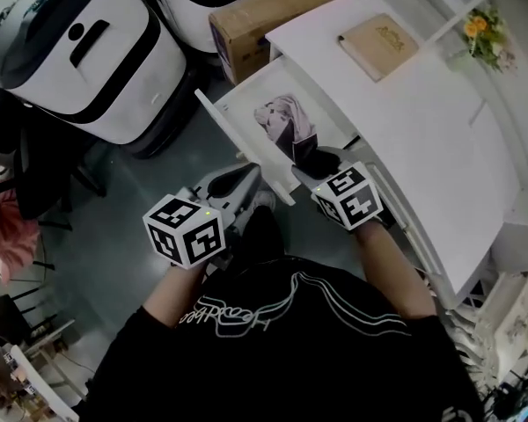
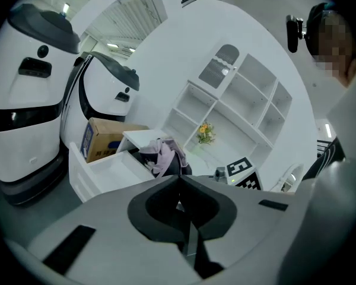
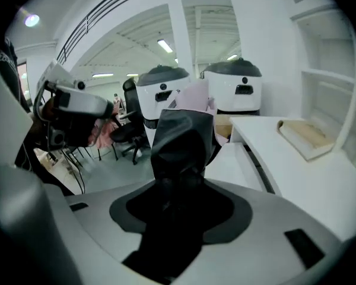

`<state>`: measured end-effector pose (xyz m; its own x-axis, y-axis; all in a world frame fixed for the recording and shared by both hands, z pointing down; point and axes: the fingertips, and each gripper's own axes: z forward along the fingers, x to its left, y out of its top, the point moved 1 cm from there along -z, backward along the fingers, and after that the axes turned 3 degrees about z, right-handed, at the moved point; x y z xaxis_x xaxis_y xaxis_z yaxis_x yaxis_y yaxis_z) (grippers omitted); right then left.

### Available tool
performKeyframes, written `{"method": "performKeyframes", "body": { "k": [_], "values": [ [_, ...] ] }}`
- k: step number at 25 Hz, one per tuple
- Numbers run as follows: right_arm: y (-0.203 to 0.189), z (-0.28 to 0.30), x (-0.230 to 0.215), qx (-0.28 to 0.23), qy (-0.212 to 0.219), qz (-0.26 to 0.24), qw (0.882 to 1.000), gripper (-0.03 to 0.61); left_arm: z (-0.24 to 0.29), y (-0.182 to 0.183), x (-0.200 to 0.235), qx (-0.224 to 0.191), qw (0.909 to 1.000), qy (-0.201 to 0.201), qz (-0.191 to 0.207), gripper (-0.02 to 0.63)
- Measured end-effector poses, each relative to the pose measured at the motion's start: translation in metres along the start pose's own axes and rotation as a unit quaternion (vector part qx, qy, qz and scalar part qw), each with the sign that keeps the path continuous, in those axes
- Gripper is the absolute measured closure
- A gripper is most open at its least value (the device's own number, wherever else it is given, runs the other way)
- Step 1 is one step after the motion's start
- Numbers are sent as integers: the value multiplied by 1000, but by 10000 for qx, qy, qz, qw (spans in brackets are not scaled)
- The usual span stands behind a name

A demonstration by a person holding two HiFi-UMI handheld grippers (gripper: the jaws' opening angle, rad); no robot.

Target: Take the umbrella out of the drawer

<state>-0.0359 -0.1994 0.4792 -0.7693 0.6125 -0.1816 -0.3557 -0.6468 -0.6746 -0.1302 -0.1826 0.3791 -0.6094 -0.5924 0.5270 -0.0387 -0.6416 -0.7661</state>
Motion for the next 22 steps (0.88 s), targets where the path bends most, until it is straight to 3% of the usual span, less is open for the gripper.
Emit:
{"method": "performKeyframes", "body": {
  "k": [9, 22],
  "values": [
    [3, -121, 56, -1250, -108, 295, 9917, 365, -45, -10, -79, -206, 9985, -172, 478, 592],
    [4, -181, 82, -1741, -152, -80, 9846, 366, -60, -17, -128, -285, 9962, -284, 778, 592]
  ]
}}
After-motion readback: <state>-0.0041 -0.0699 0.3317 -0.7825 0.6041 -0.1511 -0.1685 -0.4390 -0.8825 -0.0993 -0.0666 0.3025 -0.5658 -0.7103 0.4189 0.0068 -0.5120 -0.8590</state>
